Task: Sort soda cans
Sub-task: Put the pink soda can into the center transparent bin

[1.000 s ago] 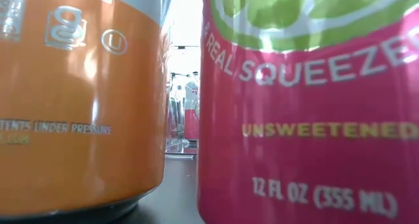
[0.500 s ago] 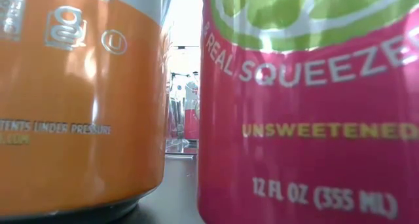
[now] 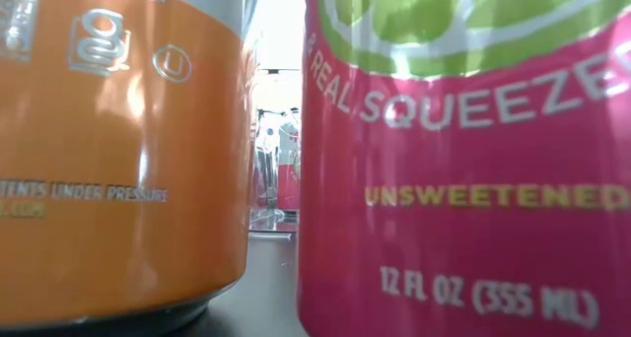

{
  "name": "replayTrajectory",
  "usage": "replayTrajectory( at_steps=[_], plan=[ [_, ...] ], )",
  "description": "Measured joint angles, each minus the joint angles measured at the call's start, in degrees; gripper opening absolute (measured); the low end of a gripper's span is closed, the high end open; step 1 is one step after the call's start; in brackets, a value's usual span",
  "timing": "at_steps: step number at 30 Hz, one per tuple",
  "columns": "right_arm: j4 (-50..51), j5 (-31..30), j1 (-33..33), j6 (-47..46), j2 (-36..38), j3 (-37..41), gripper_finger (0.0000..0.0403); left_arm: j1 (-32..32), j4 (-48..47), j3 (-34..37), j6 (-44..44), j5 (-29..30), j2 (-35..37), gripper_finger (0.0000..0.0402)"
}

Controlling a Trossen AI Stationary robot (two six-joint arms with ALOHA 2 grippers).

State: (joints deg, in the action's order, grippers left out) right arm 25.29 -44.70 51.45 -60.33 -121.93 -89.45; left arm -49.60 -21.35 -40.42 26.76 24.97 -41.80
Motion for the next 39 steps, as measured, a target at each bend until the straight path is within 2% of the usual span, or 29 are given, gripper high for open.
replayTrajectory(
  at_steps=[12,19,22,27,33,39],
  plan=[
    [-5.6,0.1,-2.9,8.5,0.0,0.0,0.0384,0.0,-0.1,0.0,0.0,0.8,0.0,0.038],
    [-9.2,5.2,-5.3,12.0,-0.1,0.0,0.0382,0.0,-0.1,0.0,0.0,0.8,0.0,0.038],
    [-9.5,5.6,-5.8,13.0,-0.1,0.0,0.0362,0.0,-0.2,0.0,0.0,0.8,0.0,0.038],
    [-9.7,6.0,-6.1,13.2,-0.1,0.0,0.0281,0.0,-0.2,0.0,0.0,0.8,0.0,0.038],
    [-8.9,7.4,-6.2,13.4,0.5,0.0,0.0278,0.0,-0.2,0.0,0.0,0.8,0.0,0.038],
    [-3.6,7.7,-6.2,13.5,4.9,0.1,0.0278,0.0,-0.2,0.0,-0.1,0.6,0.0,0.038]
  ],
)
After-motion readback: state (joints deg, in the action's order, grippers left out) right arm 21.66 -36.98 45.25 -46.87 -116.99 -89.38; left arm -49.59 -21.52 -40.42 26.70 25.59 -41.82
